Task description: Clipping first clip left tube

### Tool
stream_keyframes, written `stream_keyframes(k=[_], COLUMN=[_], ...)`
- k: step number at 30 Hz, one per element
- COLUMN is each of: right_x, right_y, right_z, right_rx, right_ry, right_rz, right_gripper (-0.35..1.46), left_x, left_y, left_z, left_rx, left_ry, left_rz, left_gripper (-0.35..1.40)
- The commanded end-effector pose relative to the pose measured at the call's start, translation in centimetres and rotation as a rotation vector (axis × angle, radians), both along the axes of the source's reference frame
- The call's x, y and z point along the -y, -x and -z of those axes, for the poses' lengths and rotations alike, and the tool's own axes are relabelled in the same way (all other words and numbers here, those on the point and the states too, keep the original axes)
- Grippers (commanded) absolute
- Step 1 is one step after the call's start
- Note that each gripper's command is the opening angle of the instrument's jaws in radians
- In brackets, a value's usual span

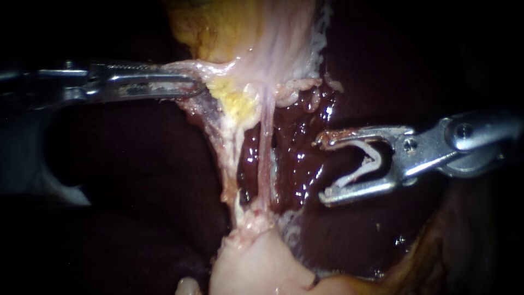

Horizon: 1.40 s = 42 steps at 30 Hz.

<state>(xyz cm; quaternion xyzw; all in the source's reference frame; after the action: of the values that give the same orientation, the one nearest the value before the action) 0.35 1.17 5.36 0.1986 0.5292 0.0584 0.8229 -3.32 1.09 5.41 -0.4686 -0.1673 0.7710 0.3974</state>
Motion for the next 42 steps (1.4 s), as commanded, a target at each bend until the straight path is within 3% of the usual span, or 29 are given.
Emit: stream_keyframes(k=[1,6,15,26,36,42], right_x=[0.00,0.00,0.00,0.07,0.42,0.52], right_y=[0.00,0.00,0.00,-0.14,-0.79,-1.04], right_z=[0.00,0.00,0.00,0.00,-0.23,-0.35], right_rx=[0.000,0.000,0.000,-0.008,-0.001,0.002], right_ry=[0.000,0.000,0.000,-0.005,-0.108,-0.149], right_rz=[0.000,0.000,0.000,0.012,0.021,0.031], right_gripper=[0.48,0.48,0.48,0.48,0.48,0.46], left_x=[0.00,-0.02,-0.14,-0.11,-0.09,-0.08], left_y=[0.00,-0.14,-0.46,-0.46,-0.44,-0.43], left_z=[0.01,0.20,0.69,0.75,0.77,0.78], left_rx=[0.001,0.008,0.022,0.019,0.017,0.016], left_ry=[0.000,-0.010,-0.005,-0.005,-0.005,-0.005], left_rz=[-0.001,-0.008,0.030,0.035,0.037,0.038], left_gripper=[-0.35,-0.35,-0.35,-0.35,-0.35,-0.35])
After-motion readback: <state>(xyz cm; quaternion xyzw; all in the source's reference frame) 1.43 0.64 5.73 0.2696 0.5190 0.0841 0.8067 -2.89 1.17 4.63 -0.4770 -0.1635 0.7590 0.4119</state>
